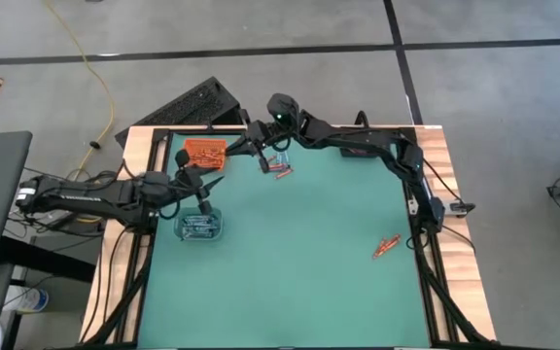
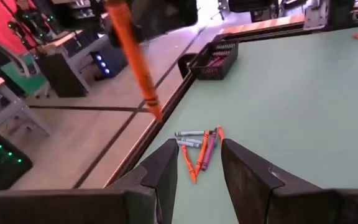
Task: Sort crayons
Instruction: Put the orange crayon into the orange basket
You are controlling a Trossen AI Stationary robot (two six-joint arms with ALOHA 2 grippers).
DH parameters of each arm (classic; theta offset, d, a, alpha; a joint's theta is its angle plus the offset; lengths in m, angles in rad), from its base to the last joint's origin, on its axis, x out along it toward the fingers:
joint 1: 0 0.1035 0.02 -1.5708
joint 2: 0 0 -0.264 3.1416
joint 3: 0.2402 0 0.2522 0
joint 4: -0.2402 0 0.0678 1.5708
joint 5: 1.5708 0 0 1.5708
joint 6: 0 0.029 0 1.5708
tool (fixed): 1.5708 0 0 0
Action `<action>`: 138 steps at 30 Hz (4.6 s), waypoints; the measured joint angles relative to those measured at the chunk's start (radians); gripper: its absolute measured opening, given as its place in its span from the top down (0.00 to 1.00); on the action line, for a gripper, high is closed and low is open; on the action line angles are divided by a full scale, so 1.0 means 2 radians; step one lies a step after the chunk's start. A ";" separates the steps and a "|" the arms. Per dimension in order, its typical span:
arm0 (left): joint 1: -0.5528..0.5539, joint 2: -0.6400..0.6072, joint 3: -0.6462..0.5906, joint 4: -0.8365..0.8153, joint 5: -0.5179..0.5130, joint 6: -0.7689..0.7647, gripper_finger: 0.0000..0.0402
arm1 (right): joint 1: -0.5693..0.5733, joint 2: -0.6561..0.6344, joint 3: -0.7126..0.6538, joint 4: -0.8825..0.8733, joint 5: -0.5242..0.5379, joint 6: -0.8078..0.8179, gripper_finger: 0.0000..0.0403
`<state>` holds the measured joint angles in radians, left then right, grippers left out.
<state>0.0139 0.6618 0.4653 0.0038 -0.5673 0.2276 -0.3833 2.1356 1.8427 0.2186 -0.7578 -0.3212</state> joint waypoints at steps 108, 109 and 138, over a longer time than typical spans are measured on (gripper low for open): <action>0.421 0.252 0.090 -0.147 0.189 0.140 1.00 | 0.177 -0.024 0.000 -0.676 0.292 -0.038 0.59; 0.422 0.252 0.090 -0.150 0.190 0.142 1.00 | 0.180 -0.024 0.000 -0.679 0.292 -0.034 0.59; 0.439 0.252 0.090 -0.178 0.214 0.198 0.98 | 0.277 -0.024 0.000 -0.716 0.329 0.067 0.59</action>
<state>0.8928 1.1653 0.6449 -0.3515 -0.1392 0.6245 0.1701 2.0876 1.8427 -1.2129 -0.0997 -0.1871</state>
